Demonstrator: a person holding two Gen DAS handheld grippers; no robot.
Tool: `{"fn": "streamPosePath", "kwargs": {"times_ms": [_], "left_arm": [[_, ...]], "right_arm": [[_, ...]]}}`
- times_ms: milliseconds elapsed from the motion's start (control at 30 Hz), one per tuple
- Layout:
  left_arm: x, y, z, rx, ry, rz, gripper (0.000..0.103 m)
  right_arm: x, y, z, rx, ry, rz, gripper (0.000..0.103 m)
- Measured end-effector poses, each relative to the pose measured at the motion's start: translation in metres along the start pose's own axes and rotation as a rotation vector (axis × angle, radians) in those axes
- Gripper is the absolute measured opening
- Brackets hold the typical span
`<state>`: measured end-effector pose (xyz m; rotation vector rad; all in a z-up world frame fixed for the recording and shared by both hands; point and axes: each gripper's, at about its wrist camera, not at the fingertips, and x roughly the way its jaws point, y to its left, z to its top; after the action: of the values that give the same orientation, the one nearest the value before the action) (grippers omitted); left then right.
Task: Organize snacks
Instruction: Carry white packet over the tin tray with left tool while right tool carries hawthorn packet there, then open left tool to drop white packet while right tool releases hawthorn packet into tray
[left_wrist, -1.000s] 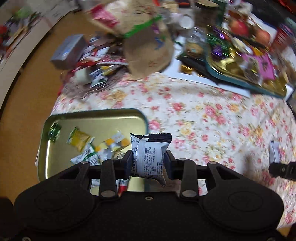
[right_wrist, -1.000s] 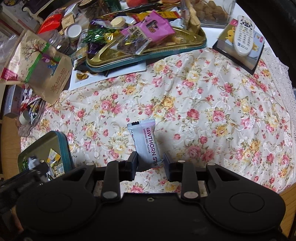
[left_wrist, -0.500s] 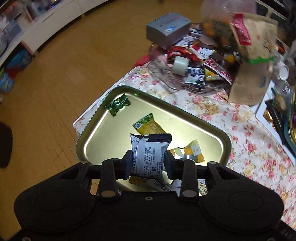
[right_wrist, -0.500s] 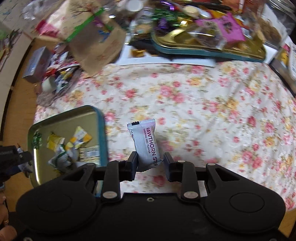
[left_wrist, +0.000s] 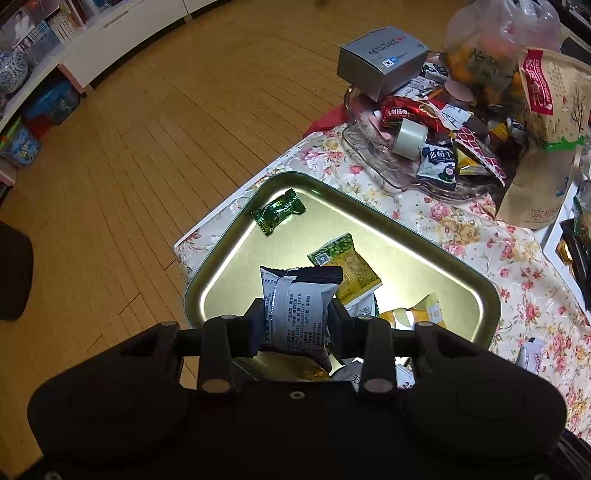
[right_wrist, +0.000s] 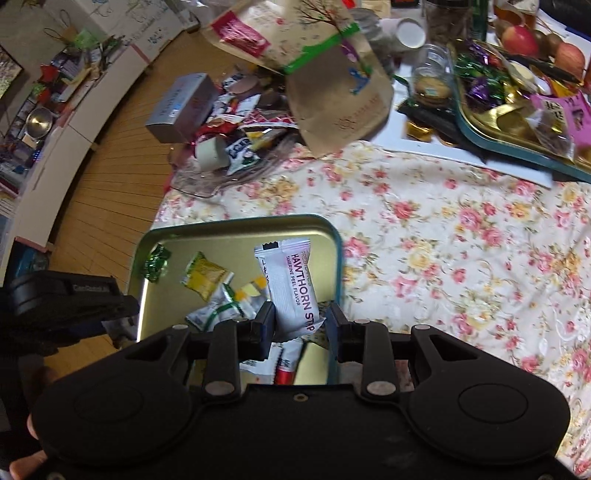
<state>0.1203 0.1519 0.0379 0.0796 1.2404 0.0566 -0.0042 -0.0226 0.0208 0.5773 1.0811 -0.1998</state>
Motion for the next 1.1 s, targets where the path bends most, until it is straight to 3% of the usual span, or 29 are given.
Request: {"fn": "streamPosePath", "kwargs": {"times_ms": [167,700,800,900,1100], "left_arm": [[-0.003,0.009,0.002,-0.029,-0.014,-0.032,0.046],[-0.003,-0.003,-0.003,0.038,-0.007,-0.010,0.046],[-0.004,-0.004,-0.003,0.040,-0.012,-0.005,0.046],[-0.003,-0.003,-0.003,0.037,-0.010,-0.005,0.046],[-0.003,-0.004,-0.004,0.043,-0.005,-0.007,0.046]], "right_arm": [[0.002,0.011,-0.001,-0.035,-0.017,0.008,0.032],[0.000,0.025,-0.003,-0.092,-0.060,0.048,0.034],[-0.001,0.027,-0.003,-0.094,-0.075,0.052,0.036],[-0.002,0.026,-0.002,-0.082,-0.084,0.064,0.051],[-0.002,0.022,-0.002,-0.060,-0.071,0.063,0.052]]}}
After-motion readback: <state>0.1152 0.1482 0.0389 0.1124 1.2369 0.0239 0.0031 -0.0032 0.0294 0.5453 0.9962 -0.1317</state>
